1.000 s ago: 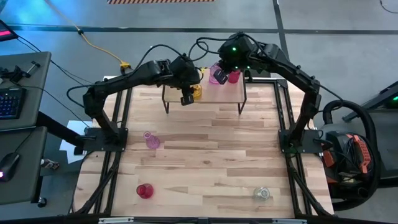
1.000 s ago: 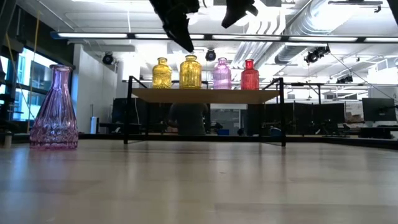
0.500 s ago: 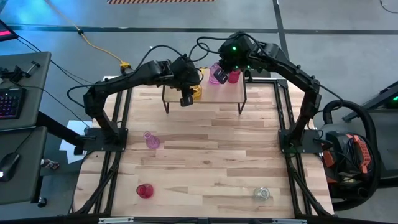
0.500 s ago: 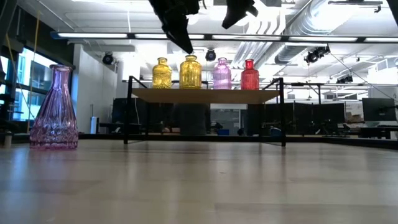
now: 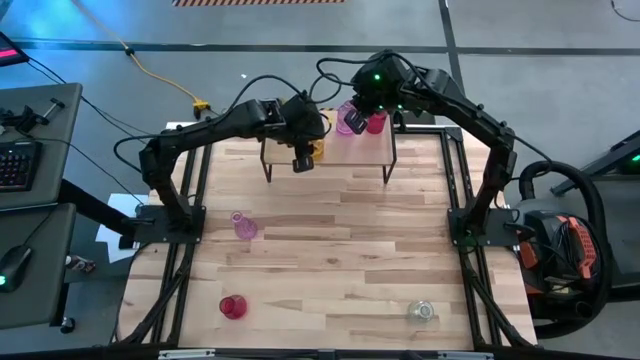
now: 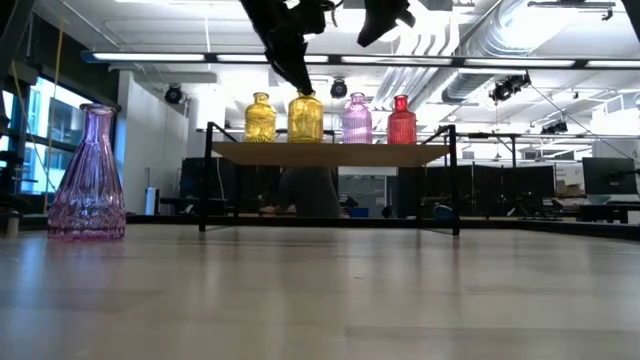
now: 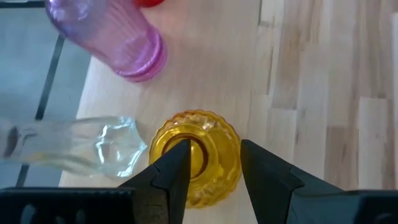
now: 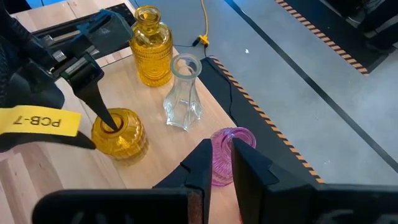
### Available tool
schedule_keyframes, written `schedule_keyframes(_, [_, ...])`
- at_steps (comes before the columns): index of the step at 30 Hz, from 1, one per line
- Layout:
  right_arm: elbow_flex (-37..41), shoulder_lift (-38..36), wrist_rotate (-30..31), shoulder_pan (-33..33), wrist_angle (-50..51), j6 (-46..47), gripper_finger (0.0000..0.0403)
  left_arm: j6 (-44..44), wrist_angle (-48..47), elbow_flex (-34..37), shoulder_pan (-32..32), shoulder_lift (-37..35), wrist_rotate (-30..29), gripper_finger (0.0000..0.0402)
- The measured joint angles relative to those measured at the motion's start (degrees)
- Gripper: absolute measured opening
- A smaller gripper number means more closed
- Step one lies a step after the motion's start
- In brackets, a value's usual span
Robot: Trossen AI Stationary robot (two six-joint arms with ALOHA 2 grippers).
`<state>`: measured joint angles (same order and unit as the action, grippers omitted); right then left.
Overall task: Sort vases onto shelf
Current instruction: Put the yellow vase on the shelf aligned with the other yellow vase
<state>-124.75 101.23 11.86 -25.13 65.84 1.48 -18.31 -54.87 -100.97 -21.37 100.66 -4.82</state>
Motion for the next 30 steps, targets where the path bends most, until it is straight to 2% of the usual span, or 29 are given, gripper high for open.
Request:
schedule_keyframes(16, [0.0,0.0,0.0,0.0,0.0,-0.4,0.0039,0.0,-0.9,-0.1,-1.2,-0.1,-2.4,0.0015])
schedule_keyframes(30, [0.0,0.0,0.0,0.0,0.0,-0.3,0.0039,-1.6,-1.0,0.0,-0.7,-0.1,-3.7,0.0014])
